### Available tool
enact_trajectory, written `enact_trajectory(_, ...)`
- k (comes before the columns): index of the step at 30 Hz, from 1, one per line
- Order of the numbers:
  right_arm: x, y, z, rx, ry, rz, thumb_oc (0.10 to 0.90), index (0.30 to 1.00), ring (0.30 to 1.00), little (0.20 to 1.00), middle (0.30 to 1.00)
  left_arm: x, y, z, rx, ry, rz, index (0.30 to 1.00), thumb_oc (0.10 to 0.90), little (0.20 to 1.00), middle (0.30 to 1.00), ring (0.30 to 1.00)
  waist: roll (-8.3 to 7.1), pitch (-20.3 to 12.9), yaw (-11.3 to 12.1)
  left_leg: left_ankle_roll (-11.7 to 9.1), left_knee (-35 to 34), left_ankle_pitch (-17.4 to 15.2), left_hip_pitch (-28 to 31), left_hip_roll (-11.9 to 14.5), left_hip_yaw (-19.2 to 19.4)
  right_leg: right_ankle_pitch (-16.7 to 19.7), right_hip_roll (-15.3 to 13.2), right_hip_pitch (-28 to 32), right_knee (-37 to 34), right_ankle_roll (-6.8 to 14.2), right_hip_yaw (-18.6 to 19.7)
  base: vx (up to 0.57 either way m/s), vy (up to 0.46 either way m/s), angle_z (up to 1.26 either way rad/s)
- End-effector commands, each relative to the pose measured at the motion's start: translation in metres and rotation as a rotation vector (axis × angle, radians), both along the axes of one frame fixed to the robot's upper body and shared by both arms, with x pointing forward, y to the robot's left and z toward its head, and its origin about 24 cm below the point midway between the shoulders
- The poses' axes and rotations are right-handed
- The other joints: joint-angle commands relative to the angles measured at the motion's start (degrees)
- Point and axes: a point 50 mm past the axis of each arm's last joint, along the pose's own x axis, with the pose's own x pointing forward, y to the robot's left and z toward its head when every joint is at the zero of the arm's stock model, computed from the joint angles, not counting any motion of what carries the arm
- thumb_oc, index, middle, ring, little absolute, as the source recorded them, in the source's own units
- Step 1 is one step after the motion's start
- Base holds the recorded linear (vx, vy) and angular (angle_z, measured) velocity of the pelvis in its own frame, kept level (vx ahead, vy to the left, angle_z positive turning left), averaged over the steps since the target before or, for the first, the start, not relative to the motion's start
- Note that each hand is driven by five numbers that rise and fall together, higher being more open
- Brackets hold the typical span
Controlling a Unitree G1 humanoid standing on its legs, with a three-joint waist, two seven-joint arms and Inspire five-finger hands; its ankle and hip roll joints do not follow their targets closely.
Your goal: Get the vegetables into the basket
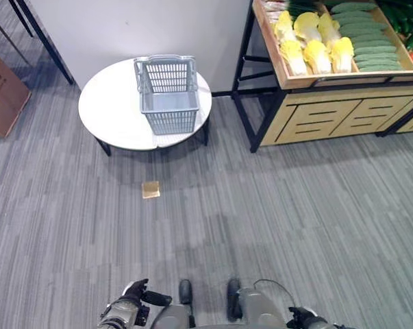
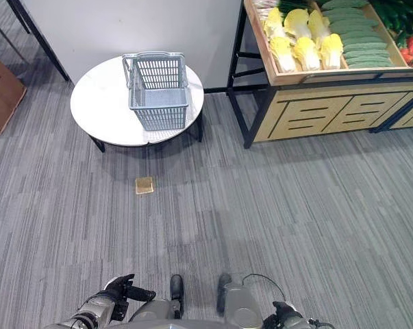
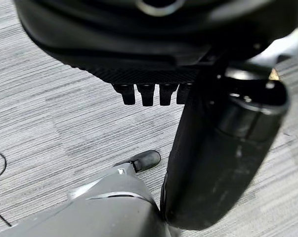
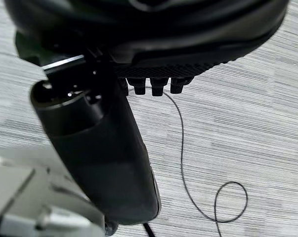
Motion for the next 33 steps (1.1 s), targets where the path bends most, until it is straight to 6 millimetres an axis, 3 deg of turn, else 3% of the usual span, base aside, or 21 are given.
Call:
enact_trajectory(1,0.013,-0.01,0.005,-0.029,-0.048,-0.029,0.9,1.0,1.0,1.0,1.0,-0.038,0.018,-0.007,0.061,0.138,-0.004,1.0,0.9,1.0,1.0,1.0,-2.78,1.19,-1.71,-2.71,0.07,-6.73,7.33,-4.62,-2.34,18.19,-1.5,-4.43,-8.45,3.19,4.32,0.21,-0.077,0.23)
enact_trajectory(3,0.013,-0.01,0.005,-0.029,-0.048,-0.029,0.9,1.0,1.0,1.0,1.0,-0.038,0.018,-0.007,0.061,0.139,-0.004,1.0,0.9,1.0,1.0,1.0,-2.61,1.25,-1.69,-2.73,0.07,-6.88,7.47,-4.44,-2.33,18.2,-1.32,-4.22,-8.58,3.17,4.24,0.16,-0.024,0.35)
enact_trajectory(4,0.011,-0.007,0.004,-0.023,-0.041,-0.023,0.9,1.0,1.0,1.0,1.0,-0.038,0.019,-0.007,0.065,0.139,-0.002,1.0,0.9,1.0,1.0,1.0,-2.51,1.22,-2.92,-2.97,0.07,-8.37,9.46,-4.05,-3.86,19.98,-0.26,-6.79,-13.68,3.94,4.0,0.29,-0.031,0.79)
enact_trajectory(5,0.01,-0.007,0.004,-0.022,-0.037,-0.026,0.9,1.0,1.0,1.0,1.0,-0.038,0.019,-0.007,0.066,0.142,-0.002,1.0,0.9,1.0,1.0,1.0,-2.57,1.13,-3.09,-2.95,0.07,-8.69,10.11,-4.24,-4.32,20.3,-0.12,-6.84,-14.39,4.01,2.86,0.29,-0.031,0.92)
enact_trajectory(7,0.009,-0.008,0.004,-0.026,-0.038,-0.022,0.9,1.0,1.0,1.0,1.0,-0.04,0.019,-0.008,0.062,0.149,0.003,1.0,0.9,1.0,1.0,1.0,-2.79,0.76,-3.71,-2.86,0.07,-9.39,11.71,-4.8,-5.36,20.83,0.71,-7.57,-15.09,3.95,0.61,0.17,-0.013,0.5)
enact_trajectory(12,-0.002,-0.015,0.004,-0.033,-0.01,-0.032,0.9,1.0,1.0,1.0,1.0,-0.042,0.014,-0.009,0.053,0.17,-0.024,1.0,0.9,1.0,1.0,1.0,-1.98,-0.75,-5.7,-3.25,0.07,-11.48,16.29,-4.26,-8.36,20.78,1.91,-7.89,-12.47,2.4,0.8,0.3,-0.06,0.21)
enact_trajectory(15,-0.005,-0.02,0.004,-0.044,0.002,-0.023,0.9,1.0,1.0,1.0,1.0,-0.041,0.009,-0.01,0.041,0.17,-0.031,1.0,0.9,1.0,1.0,1.0,-0.58,-2.16,-6.64,-4.1,0.41,-10.05,17.72,-2.49,-10.01,19.63,3.12,-7.28,-11.1,0.87,-0.49,0.28,-0.129,0.31)
enact_trajectory(20,-0.014,-0.028,0.005,-0.057,0.017,-0.054,0.9,1.0,1.0,1.0,1.0,-0.035,0.002,-0.011,0.039,0.166,-0.072,1.0,0.9,1.0,1.0,1.0,1.72,-3.65,-8.36,-8.11,5.54,-4.79,17.85,0.82,-10.89,13.66,5.67,-5.88,-6.65,-2.37,-3.97,0.31,-0.168,0.59)
enact_trajectory(24,-0.011,-0.031,0.007,-0.066,0.006,-0.055,0.9,1.0,1.0,1.0,1.0,-0.027,0.0,-0.009,0.04,0.141,-0.089,1.0,0.9,1.0,1.0,1.0,2.25,-3.26,-8.71,-10.38,10.49,-0.53,15.51,1.7,-10.55,11.47,6.92,-4.42,-6.62,-3.75,-4.17,0.17,-0.134,0.24)
enact_trajectory(27,-0.008,-0.034,0.008,-0.072,0.0,-0.053,0.9,1.0,1.0,1.0,1.0,-0.021,0.0,-0.007,0.038,0.121,-0.086,1.0,0.9,1.0,1.0,1.0,1.92,-2.36,-8.29,-12.46,16.67,4.26,11.94,1.68,-8.58,9.58,7.55,-1.86,-6.76,-5.11,-3.95,0.18,-0.141,0.07)
enact_trajectory(30,-0.007,-0.034,0.009,-0.071,-0.002,-0.051,0.9,1.0,1.0,1.0,1.0,-0.023,0.001,-0.007,0.033,0.125,-0.073,1.0,0.9,1.0,1.0,1.0,1.35,-1.86,-7.98,-13.52,21.02,6.84,10.25,2.32,-6.02,8.39,7.62,-0.22,-6.8,-5.83,-4.29,0.17,-0.138,0.06)
enact_trajectory(31,-0.008,-0.037,0.009,-0.078,0.001,-0.055,0.9,1.0,1.0,1.0,1.0,-0.022,0.0,-0.007,0.014,0.119,-0.054,1.0,0.9,1.0,1.0,1.0,0.48,-1.44,-7.51,-12.19,23.16,8.21,7.06,4.06,-1.87,7.39,7.25,2.32,-7.57,-6.27,-3.66,0.24,-0.148,0.1)
enact_trajectory(33,-0.01,-0.04,0.01,-0.081,0.009,-0.072,0.9,1.0,1.0,1.0,1.0,-0.021,-0.001,-0.008,-0.019,0.116,-0.032,1.0,0.9,1.0,1.0,1.0,-0.35,-0.99,-6.42,-10.78,23.57,6.94,3.23,3.83,-0.23,6.89,6.81,4.91,-8.99,-6.42,-2.39,0.2,-0.095,-0.03)
